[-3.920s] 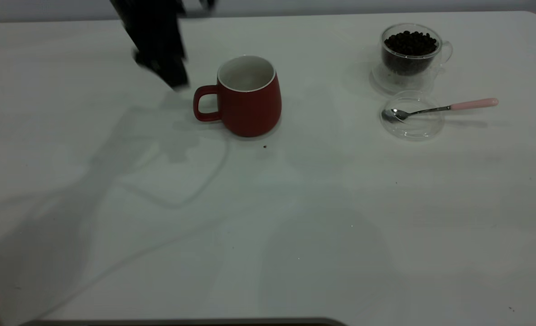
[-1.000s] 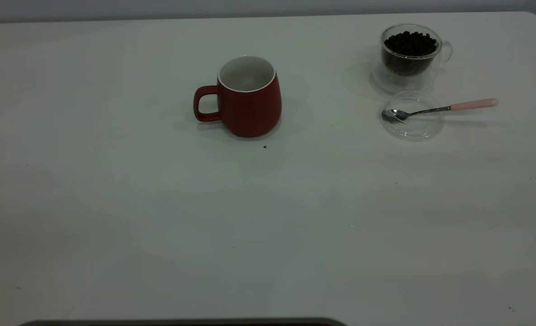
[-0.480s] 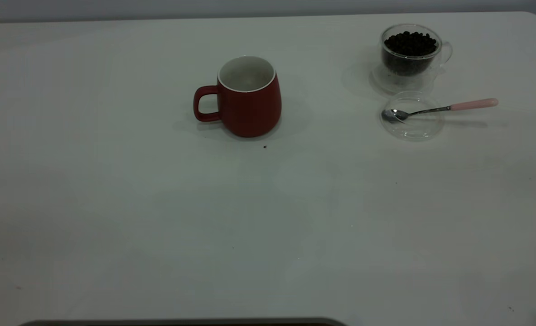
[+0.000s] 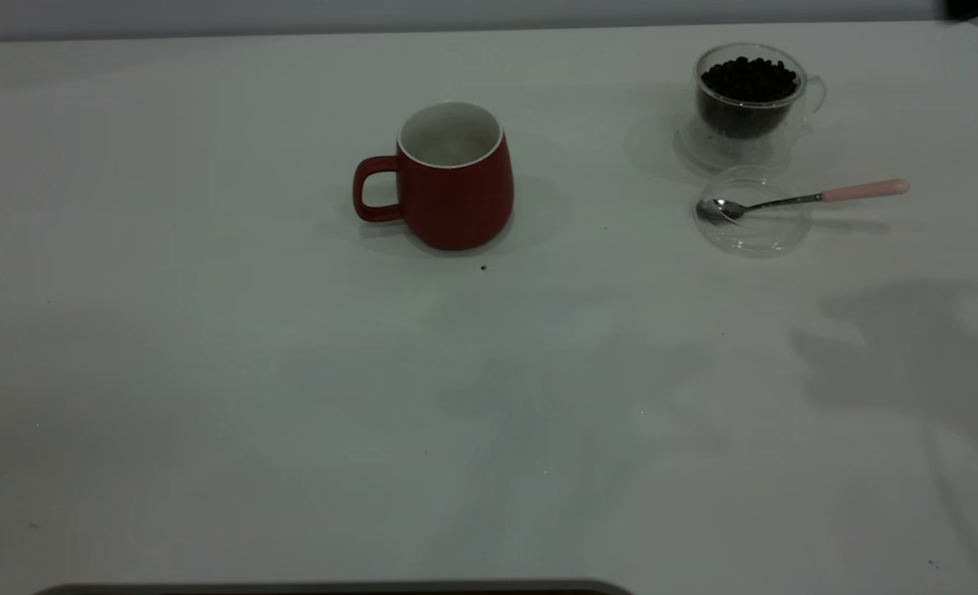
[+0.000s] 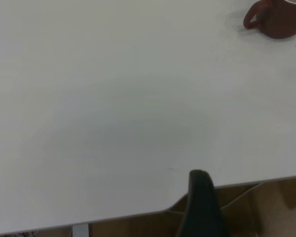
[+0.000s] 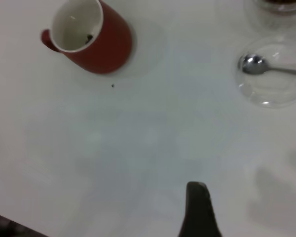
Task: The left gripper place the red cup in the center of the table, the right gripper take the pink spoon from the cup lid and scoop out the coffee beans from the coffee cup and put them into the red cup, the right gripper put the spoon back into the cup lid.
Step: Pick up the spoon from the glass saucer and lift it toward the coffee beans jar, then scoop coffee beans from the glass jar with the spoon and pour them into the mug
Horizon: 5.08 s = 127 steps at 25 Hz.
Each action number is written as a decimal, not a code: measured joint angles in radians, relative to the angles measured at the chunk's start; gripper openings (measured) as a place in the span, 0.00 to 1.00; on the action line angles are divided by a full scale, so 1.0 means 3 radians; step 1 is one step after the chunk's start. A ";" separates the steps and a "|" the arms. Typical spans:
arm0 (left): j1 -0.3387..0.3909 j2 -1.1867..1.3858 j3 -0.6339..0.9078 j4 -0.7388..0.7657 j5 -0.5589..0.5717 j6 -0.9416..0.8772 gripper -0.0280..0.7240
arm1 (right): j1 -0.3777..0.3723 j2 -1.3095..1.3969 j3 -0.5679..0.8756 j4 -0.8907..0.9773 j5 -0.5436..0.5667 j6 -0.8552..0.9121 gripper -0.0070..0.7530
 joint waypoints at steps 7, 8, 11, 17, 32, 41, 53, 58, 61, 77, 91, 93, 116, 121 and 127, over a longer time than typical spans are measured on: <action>0.0000 0.0000 0.0000 0.0000 0.0000 0.0000 0.82 | -0.0319 0.1552 -0.0770 0.0145 0.0269 -0.0169 0.78; 0.0000 0.0000 0.0000 0.0000 0.0000 0.0000 0.82 | -0.0417 0.1731 -0.0885 0.0165 0.0318 -0.0219 0.78; 0.0000 0.0000 0.0000 0.0000 0.0000 -0.0003 0.82 | -0.0727 0.2194 -0.1216 0.0339 0.0489 -0.0435 0.78; 0.0000 0.0000 0.0000 0.0000 0.0000 -0.0003 0.82 | -0.1248 0.2761 -0.1755 0.0777 0.0995 -0.0915 0.78; 0.0000 0.0000 0.0000 0.0000 0.0000 -0.0010 0.82 | -0.1394 0.3561 -0.2386 0.1066 0.1685 -0.1196 0.78; 0.0000 0.0000 0.0000 0.0000 0.0000 -0.0010 0.82 | -0.1128 0.3723 -0.2397 0.1231 0.1711 -0.1353 0.78; 0.0000 0.0000 0.0000 0.0000 0.0000 -0.0007 0.82 | -0.1024 0.3796 -0.2397 0.1335 0.1524 -0.1400 0.58; 0.0000 0.0000 0.0000 0.0000 0.0000 -0.0001 0.82 | -0.1024 0.3796 -0.2397 0.1373 0.1616 -0.1400 0.17; 0.0000 0.0000 0.0000 0.0000 0.0000 -0.0001 0.82 | -0.1024 0.3788 -0.2403 0.1392 0.1664 -0.1400 0.13; 0.0000 0.0000 0.0000 0.0000 0.0000 -0.0001 0.82 | -0.1167 0.2972 -0.2403 0.1000 0.1914 -0.1182 0.13; 0.0000 0.0000 0.0000 0.0000 0.0000 -0.0009 0.82 | -0.0917 0.3040 -0.2593 0.1514 0.1080 -0.1237 0.13; 0.0000 0.0000 0.0000 0.0000 0.0000 -0.0009 0.82 | -0.0917 0.3082 -0.2593 0.1525 0.1078 -0.1237 0.13; 0.0000 0.0000 0.0000 0.0000 0.0000 -0.0006 0.82 | -0.0886 0.3201 -0.2596 0.1370 0.1347 -0.0521 0.13; 0.0000 0.0000 0.0000 0.0000 0.0000 0.0001 0.82 | -0.0924 0.3201 -0.2596 0.1525 0.1440 -0.0494 0.13; 0.0000 0.0000 0.0000 0.0000 0.0000 -0.0002 0.82 | -0.1063 0.3201 -0.2596 0.1576 0.1649 -0.0487 0.13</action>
